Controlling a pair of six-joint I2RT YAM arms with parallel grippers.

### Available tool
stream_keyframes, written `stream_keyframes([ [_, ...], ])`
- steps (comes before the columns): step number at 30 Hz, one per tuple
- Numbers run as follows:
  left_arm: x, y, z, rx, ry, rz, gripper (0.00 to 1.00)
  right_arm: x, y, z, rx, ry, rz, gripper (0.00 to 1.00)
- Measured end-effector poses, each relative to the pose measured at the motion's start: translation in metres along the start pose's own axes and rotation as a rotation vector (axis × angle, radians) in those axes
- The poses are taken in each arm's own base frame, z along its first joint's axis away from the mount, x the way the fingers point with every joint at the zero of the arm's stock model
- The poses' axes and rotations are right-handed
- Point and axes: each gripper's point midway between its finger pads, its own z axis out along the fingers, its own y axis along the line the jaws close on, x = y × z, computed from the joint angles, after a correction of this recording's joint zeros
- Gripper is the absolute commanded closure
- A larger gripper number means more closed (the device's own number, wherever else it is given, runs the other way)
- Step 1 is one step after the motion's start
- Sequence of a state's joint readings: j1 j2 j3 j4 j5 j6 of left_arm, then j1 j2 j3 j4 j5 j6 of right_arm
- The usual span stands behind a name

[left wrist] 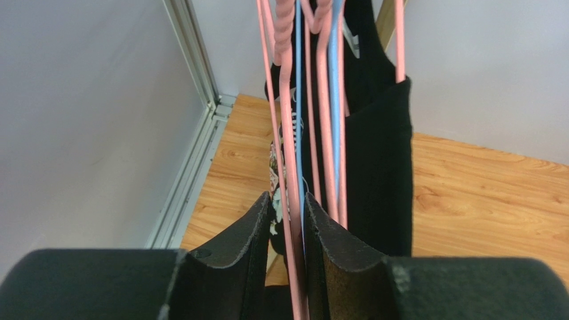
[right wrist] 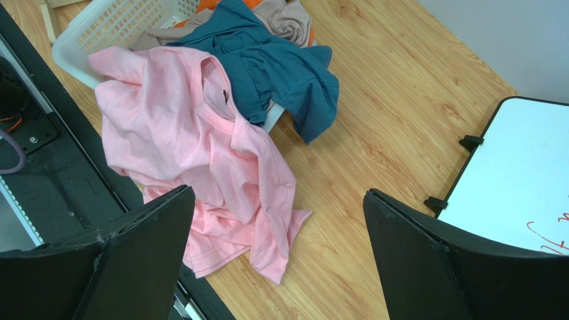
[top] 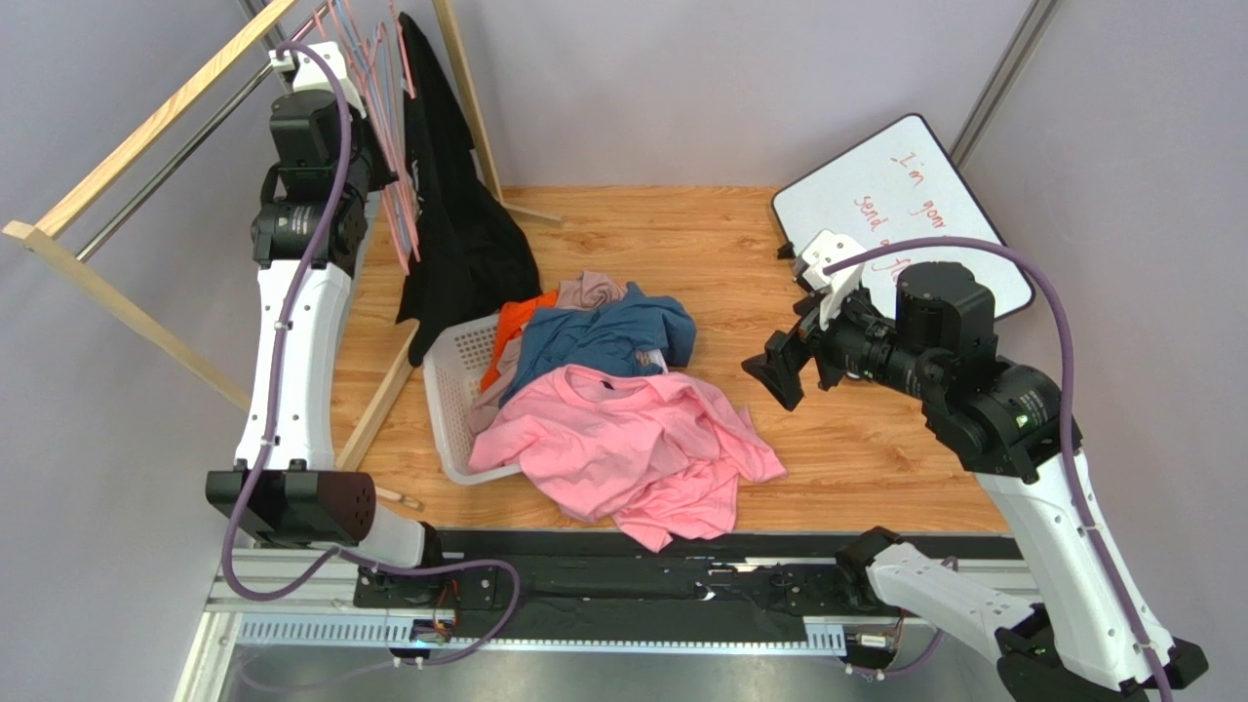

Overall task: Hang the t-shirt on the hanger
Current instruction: Pick up the hanger from the clothesline.

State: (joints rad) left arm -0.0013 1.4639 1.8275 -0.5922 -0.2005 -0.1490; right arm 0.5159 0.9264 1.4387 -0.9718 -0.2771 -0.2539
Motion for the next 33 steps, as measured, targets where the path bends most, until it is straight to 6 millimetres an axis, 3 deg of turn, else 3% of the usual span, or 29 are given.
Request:
stream_keyframes([
  [1, 0.004, 0.002, 0.005, -0.006, 0.012, 0.003, 0.74, 0.0, 0.0, 0.0, 0.0, 0.0, 0.0, 0.0],
  [5, 0.006, 0.006, 0.011, -0.017, 0.016, 0.014, 0.98, 0.0, 0.0, 0.0, 0.0, 0.001, 0.0, 0.0],
  [14, -0.012, 0.016, 0.007, -0.061, -0.044, 0.049, 1.0, 0.001, 0.0, 0.0, -0.001, 0.002, -0.001, 0.0],
  [18, -0.029, 0.027, -0.012, -0.103, -0.097, 0.069, 1.0, 0.002, 0.0, 0.001, -0.003, 0.004, -0.003, 0.0],
  [25, -0.065, 0.042, -0.062, -0.142, -0.235, 0.081, 1.0, 0.004, 0.002, 0.003, -0.014, 0.01, -0.001, 0.0],
  [33, -0.038, 0.051, -0.091, -0.143, -0.249, 0.158, 1.0, 0.005, 0.002, 0.008, -0.025, 0.02, 0.003, 0.01],
])
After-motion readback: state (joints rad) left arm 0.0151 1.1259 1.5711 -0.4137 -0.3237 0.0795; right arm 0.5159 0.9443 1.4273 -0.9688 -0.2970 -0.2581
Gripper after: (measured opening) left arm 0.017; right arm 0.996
